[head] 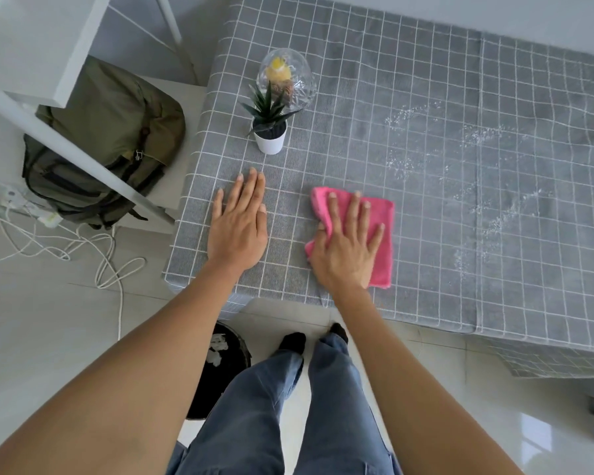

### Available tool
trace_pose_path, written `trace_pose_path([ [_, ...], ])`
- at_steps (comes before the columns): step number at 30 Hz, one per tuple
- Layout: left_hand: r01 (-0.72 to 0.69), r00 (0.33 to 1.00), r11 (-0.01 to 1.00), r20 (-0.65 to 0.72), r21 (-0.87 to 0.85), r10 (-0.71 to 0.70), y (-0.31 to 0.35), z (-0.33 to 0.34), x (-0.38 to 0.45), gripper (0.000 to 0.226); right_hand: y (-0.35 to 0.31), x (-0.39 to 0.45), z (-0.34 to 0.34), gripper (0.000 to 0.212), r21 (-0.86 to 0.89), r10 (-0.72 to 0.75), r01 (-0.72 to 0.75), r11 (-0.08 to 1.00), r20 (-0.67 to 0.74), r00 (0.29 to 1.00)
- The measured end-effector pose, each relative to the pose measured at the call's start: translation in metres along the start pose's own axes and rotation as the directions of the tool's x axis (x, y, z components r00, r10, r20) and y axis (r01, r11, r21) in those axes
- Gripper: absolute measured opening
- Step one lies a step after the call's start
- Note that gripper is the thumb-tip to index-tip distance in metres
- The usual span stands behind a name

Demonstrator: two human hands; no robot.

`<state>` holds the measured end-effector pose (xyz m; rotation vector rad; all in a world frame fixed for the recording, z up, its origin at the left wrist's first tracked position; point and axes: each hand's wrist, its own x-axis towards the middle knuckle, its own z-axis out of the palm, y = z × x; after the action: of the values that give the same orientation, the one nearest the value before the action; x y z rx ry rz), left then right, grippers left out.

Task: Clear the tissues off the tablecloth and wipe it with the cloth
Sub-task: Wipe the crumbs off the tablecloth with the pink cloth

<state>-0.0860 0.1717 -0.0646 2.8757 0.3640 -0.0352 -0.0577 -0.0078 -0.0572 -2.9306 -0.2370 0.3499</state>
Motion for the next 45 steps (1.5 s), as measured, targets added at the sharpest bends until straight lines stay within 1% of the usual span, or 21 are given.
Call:
trace_pose_path([
  [2,0.001,1.000,1.000,-0.004,0.000,-0.001,-0.001,0.001,0.000,0.054,-0.025,-0.009,0.008,0.060,0.000,-0.130,0.130,0.991,0.017,0.991],
  [4,-0.002,1.000,1.000,-0.008,0.013,0.002,-0.001,0.002,-0.001,0.054,-0.033,-0.014,0.012,0.058,0.017,-0.206,0.206,0.978,0.009,0.979],
  [7,-0.007,1.000,1.000,-0.008,0.015,0.007,-0.001,0.002,0.000,0.053,-0.015,-0.012,0.006,0.057,0.008,-0.288,0.288,0.958,0.002,0.958],
  [9,-0.004,1.000,1.000,0.002,-0.001,0.004,-0.001,0.001,0.000,0.053,0.005,-0.007,0.001,0.057,-0.020,-0.298,0.298,0.954,0.006,0.955],
  [10,-0.002,1.000,1.000,0.005,-0.002,0.002,-0.002,0.001,0.000,0.053,0.017,-0.003,-0.002,0.057,-0.031,-0.267,0.267,0.963,0.008,0.964],
  [14,-0.014,1.000,1.000,0.009,0.016,0.014,-0.003,0.002,0.000,0.052,0.077,0.011,-0.017,0.054,-0.024,-0.055,0.055,0.998,-0.011,0.998],
  [17,0.003,1.000,1.000,0.012,0.018,-0.003,-0.002,0.002,0.001,0.052,0.095,0.012,-0.023,0.054,0.015,0.016,-0.016,1.000,-0.033,0.999],
  [19,0.050,0.999,0.999,0.014,-0.015,-0.050,0.006,0.003,0.003,0.053,0.092,0.012,-0.022,0.054,0.014,0.023,-0.022,1.000,-0.041,0.999],
  [21,0.051,0.998,0.998,0.026,-0.046,-0.050,0.023,0.005,0.006,0.053,0.091,0.012,-0.022,0.055,0.016,0.023,-0.022,1.000,-0.039,0.999],
  [26,-0.096,0.992,0.983,0.062,-0.156,0.107,0.107,0.018,0.020,0.052,0.094,0.013,-0.021,0.056,0.030,0.012,-0.011,0.999,-0.037,0.999],
  [29,-0.117,0.989,0.990,0.076,-0.083,0.123,0.134,0.030,0.019,0.052,0.096,0.012,-0.022,0.056,0.050,-0.022,0.024,0.998,-0.038,0.999],
  [33,-0.116,0.990,0.992,0.071,-0.047,0.119,0.133,0.033,0.019,0.052,0.118,0.010,-0.028,0.055,0.050,-0.104,0.107,0.993,-0.046,0.993],
  [35,-0.118,0.990,0.992,0.067,-0.033,0.120,0.132,0.032,0.018,0.053,0.140,0.011,-0.032,0.054,0.032,-0.107,0.108,0.994,-0.043,0.993],
  [36,-0.115,0.991,0.993,0.069,-0.032,0.117,0.132,0.032,0.018,0.053,0.155,0.012,-0.035,0.054,0.033,-0.078,0.079,0.996,-0.045,0.996],
  [40,-0.113,0.991,0.993,0.066,-0.035,0.115,0.133,0.032,0.017,0.053,0.210,0.017,-0.050,0.054,0.035,0.114,-0.113,0.993,-0.047,0.992],
  [42,-0.114,0.992,0.993,0.056,-0.030,0.115,0.133,0.033,0.018,0.053,0.218,0.018,-0.051,0.055,0.059,0.181,-0.178,0.982,-0.054,0.982],
  [45,-0.114,0.992,0.993,0.049,-0.016,0.115,0.133,0.033,0.017,0.054,0.205,0.017,-0.045,0.056,0.086,0.298,-0.292,0.953,-0.069,0.952],
])
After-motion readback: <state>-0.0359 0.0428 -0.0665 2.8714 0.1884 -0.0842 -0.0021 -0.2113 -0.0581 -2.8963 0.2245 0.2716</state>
